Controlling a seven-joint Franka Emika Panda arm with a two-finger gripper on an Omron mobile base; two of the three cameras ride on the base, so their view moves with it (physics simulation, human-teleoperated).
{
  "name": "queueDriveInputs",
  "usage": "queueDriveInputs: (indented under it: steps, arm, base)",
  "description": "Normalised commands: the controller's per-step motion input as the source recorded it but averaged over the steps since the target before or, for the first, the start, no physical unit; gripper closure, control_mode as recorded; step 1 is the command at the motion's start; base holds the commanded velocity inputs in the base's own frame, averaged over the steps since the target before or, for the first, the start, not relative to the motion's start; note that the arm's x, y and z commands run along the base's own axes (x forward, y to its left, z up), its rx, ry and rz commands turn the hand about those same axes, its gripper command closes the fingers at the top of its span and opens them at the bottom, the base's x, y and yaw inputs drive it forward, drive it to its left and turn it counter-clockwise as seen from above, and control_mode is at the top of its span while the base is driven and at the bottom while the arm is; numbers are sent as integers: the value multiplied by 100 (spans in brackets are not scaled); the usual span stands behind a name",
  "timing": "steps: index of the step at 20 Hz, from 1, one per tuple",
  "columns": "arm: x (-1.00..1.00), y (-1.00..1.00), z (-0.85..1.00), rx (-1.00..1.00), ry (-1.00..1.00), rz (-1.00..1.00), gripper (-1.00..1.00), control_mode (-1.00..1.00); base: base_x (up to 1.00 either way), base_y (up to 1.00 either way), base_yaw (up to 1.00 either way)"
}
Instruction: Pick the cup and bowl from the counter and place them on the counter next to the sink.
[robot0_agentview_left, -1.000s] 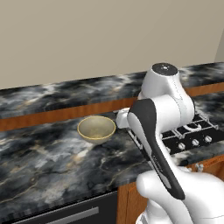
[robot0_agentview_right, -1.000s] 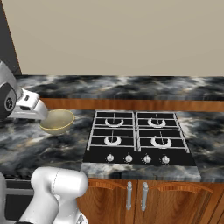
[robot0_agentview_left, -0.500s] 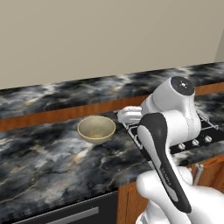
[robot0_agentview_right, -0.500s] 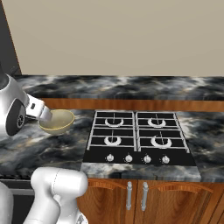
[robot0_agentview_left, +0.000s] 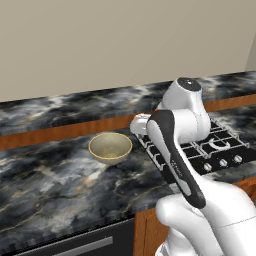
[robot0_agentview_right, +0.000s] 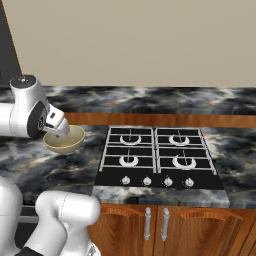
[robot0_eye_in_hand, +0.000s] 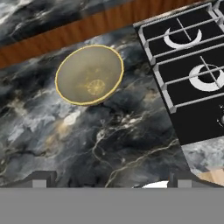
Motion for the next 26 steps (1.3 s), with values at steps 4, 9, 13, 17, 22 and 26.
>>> queueDriveInputs:
  steps: [4, 9, 13, 17, 22, 26]
  arm:
    - [60, -8, -5, 0, 25, 0, -100, -100]
    - [23, 2, -14, 0, 5, 0, -100, -100]
    - [15, 0, -36, 0, 1, 0, -100, -100]
    - [58, 0, -67, 0, 0, 0, -100, -100]
    - [47, 0, -53, 0, 0, 0, -100, -100]
    - [40, 0, -14, 0, 3, 0, -100, -100]
  base:
    - [0, 0, 0]
    - [0, 0, 0]
    - [0, 0, 0]
    - [0, 0, 0]
    - [0, 0, 0]
    - [0, 0, 0]
